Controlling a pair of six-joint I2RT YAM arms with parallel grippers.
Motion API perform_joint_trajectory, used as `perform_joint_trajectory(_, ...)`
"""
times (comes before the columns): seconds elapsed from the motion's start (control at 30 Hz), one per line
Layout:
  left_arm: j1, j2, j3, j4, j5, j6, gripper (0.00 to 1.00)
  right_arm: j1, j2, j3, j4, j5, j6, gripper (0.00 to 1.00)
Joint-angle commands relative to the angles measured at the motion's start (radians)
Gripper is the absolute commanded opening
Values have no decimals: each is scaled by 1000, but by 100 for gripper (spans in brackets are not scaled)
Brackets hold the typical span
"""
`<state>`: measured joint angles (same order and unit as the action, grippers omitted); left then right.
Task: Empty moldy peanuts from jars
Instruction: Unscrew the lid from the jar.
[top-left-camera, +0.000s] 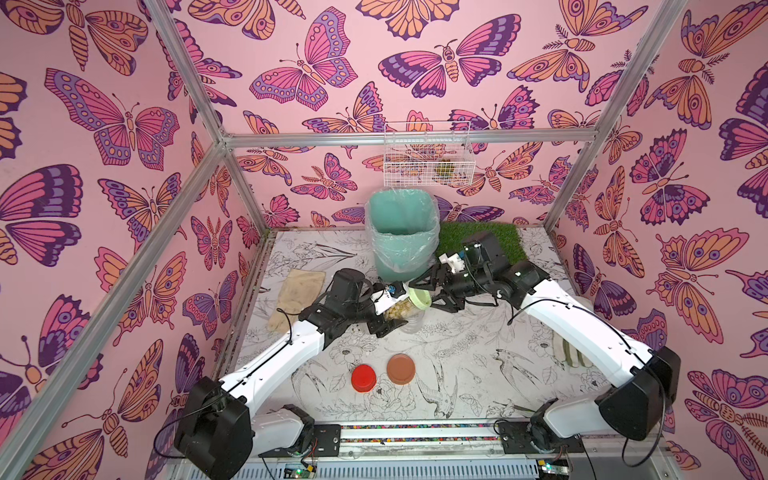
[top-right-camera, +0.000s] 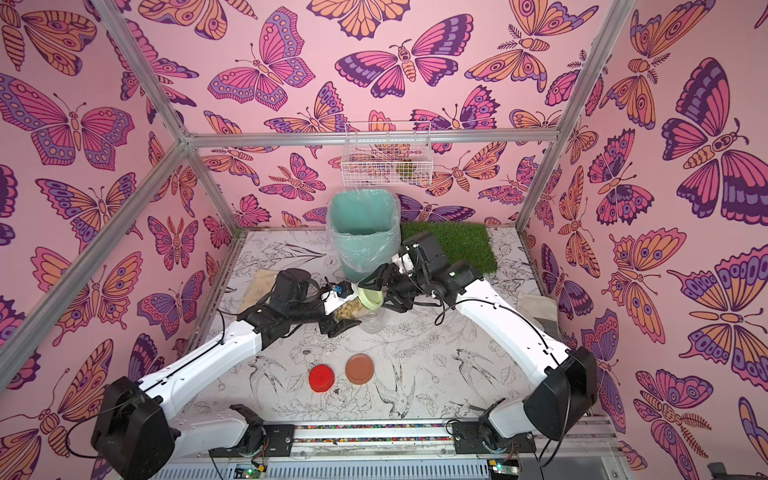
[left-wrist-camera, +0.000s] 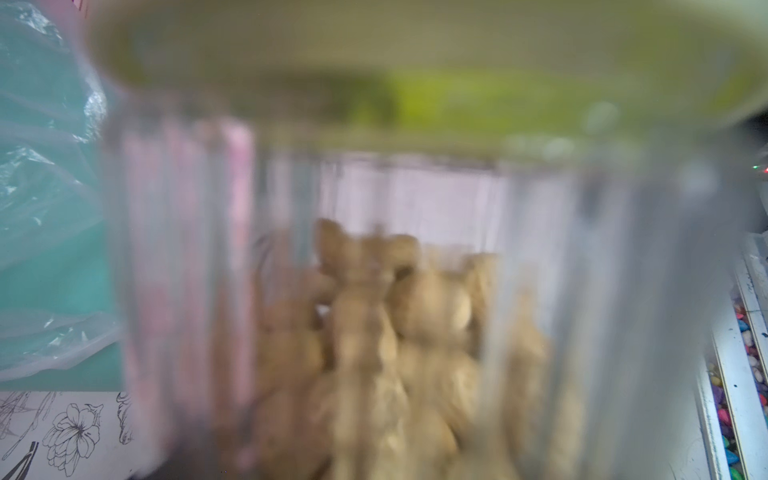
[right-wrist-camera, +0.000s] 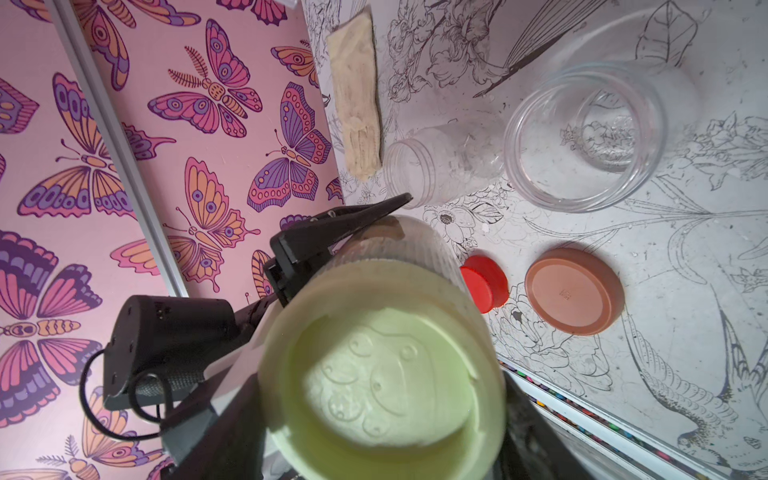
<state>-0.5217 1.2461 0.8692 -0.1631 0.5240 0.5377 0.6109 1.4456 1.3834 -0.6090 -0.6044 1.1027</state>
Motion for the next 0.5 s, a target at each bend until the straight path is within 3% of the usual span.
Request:
perform_joint_trajectory(0.0,6,-32,5,76,72,-24,0,-8,18,29,-69,0,-275,43)
perform_joint_trajectory(0.47,32,-51,2,68,174,-68,0,-58,-18,-26,20,-33,-904,21)
